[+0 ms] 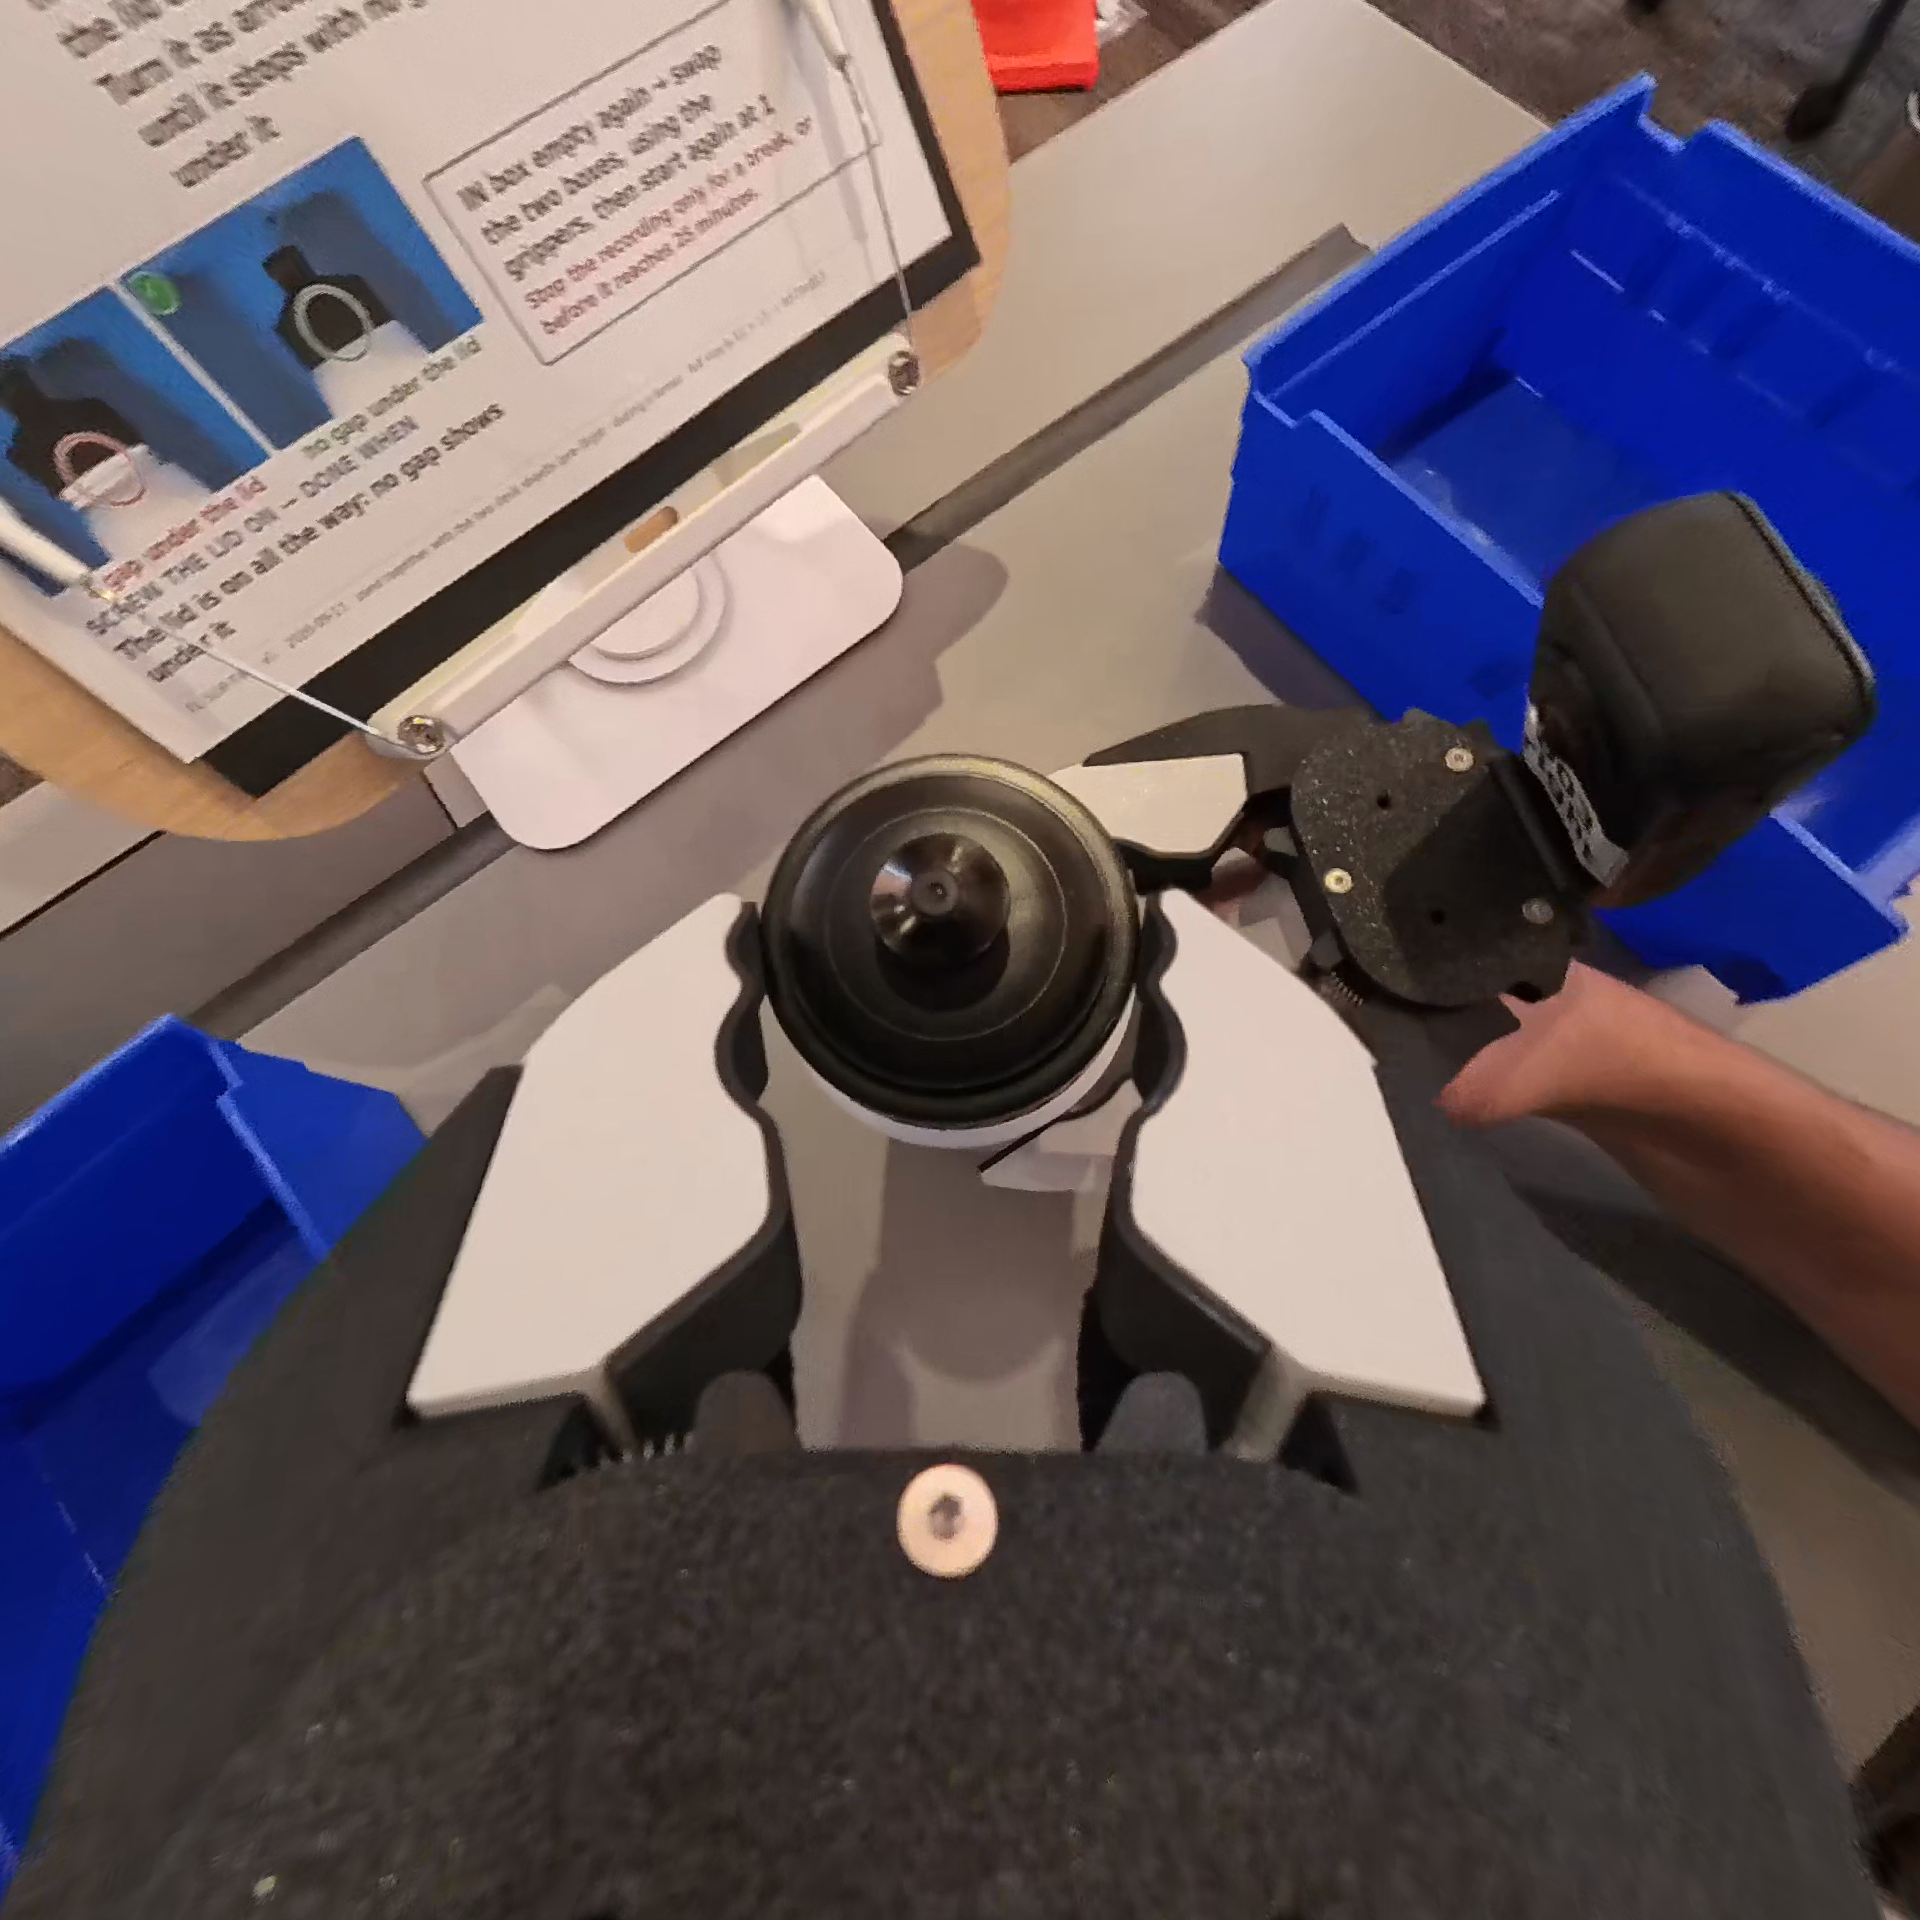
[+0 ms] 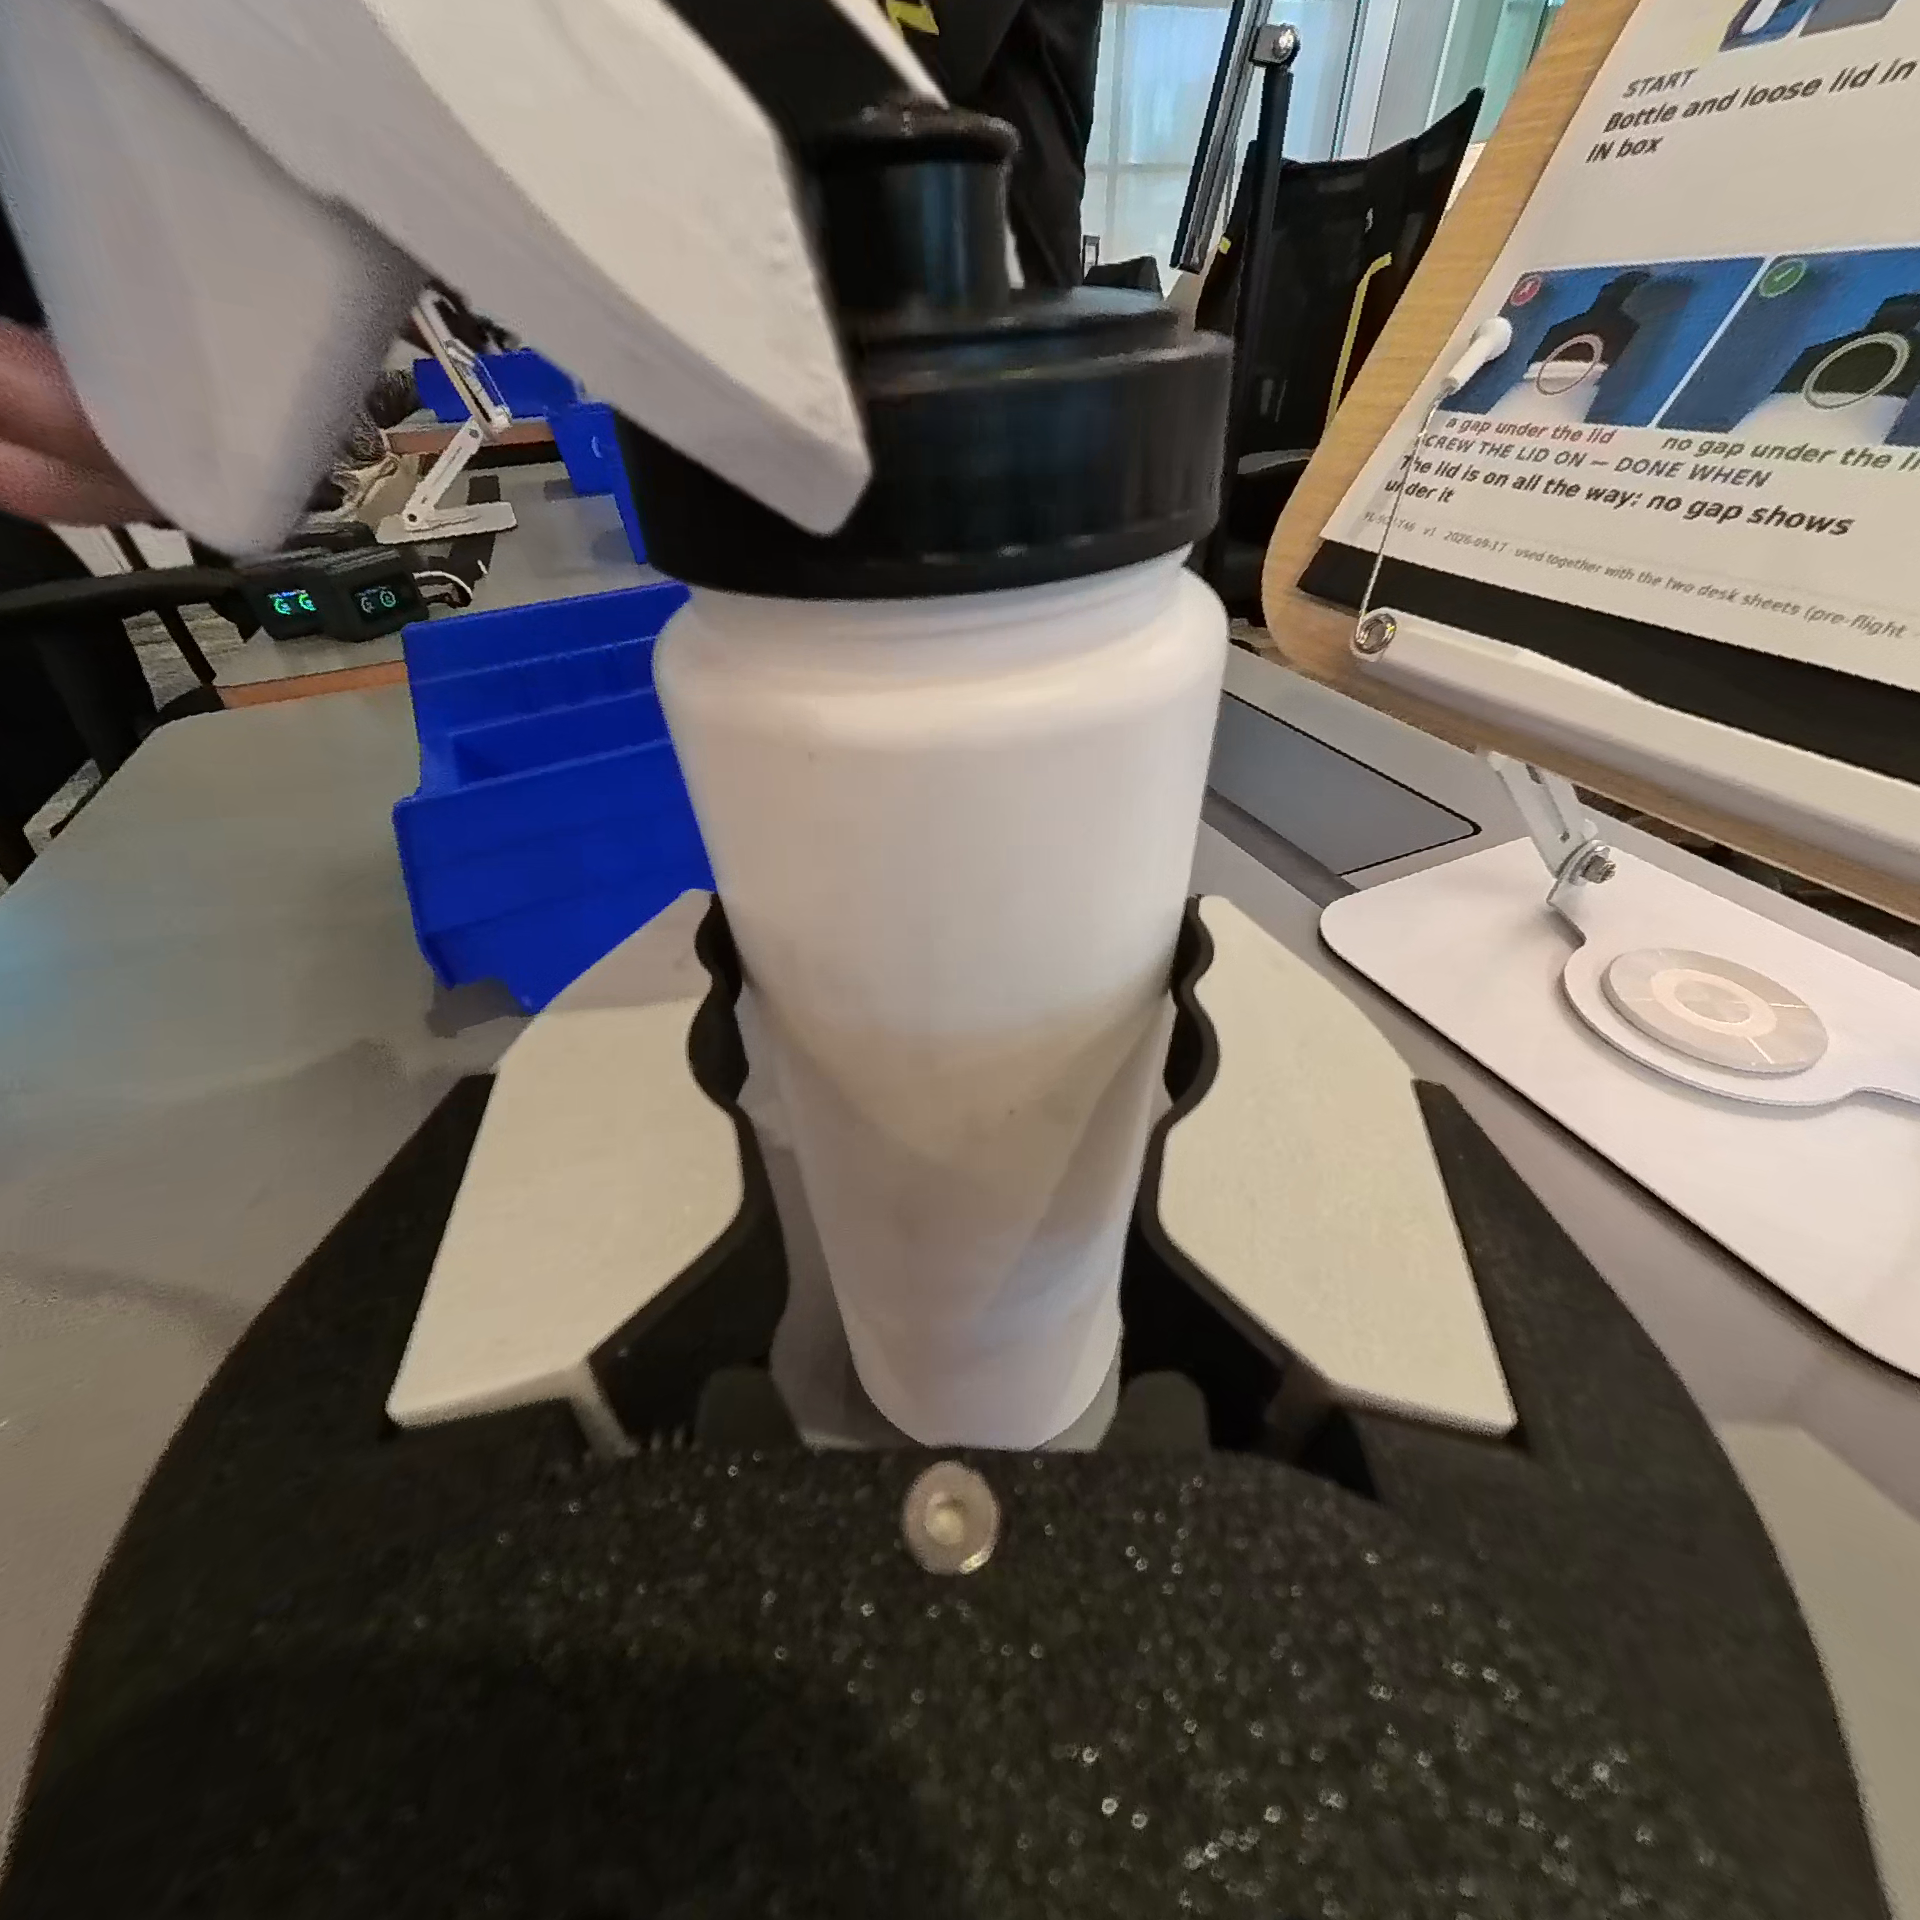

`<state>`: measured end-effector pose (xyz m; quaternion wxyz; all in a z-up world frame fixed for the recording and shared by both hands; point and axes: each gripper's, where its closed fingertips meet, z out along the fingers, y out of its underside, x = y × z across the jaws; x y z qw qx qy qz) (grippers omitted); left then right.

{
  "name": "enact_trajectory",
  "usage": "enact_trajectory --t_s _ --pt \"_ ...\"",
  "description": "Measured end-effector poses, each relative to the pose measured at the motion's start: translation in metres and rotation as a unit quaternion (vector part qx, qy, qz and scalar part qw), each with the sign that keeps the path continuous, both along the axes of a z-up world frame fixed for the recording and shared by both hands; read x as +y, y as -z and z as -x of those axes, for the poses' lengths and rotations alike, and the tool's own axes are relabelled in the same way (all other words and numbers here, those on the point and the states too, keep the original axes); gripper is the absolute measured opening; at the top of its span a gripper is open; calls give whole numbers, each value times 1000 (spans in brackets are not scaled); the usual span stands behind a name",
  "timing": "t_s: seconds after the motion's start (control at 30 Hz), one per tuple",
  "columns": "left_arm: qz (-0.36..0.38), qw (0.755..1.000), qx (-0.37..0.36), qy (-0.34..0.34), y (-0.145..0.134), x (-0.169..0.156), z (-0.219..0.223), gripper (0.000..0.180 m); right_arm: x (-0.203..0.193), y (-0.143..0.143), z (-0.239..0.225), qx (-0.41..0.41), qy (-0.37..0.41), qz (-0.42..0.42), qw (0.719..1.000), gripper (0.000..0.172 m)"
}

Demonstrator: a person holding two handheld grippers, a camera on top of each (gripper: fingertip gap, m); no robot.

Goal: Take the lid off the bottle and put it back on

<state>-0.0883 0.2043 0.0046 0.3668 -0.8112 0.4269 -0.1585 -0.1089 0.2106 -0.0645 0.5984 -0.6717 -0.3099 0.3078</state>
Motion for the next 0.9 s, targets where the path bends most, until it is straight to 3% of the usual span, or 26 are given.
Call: enact_trajectory --t_s 0.27,0.5,0.7,0.83,0.87,0.9 --pt "11 988 30 150 1 -2 -1 68 1 0 0 4 -4 -3 1000 80" --pt "6 958 54 283 2 -5 0 68 0 -1 1 20 -21 -9 1000 80" --pt "9 918 67 392 2 -7 1 68 -1 -1 1 33 -26 -10 999 80" --pt "20 904 77 419 2 -9 2 69 -1 0 1 25 -18 -6 999 80" --pt "27 904 77 419 2 -12 2 71 -1 0 1 24 -17 -6 1000 80" --pt "38 905 74 418 0 -18 2 93 -1 0 1 23 -16 -5 1000 80"
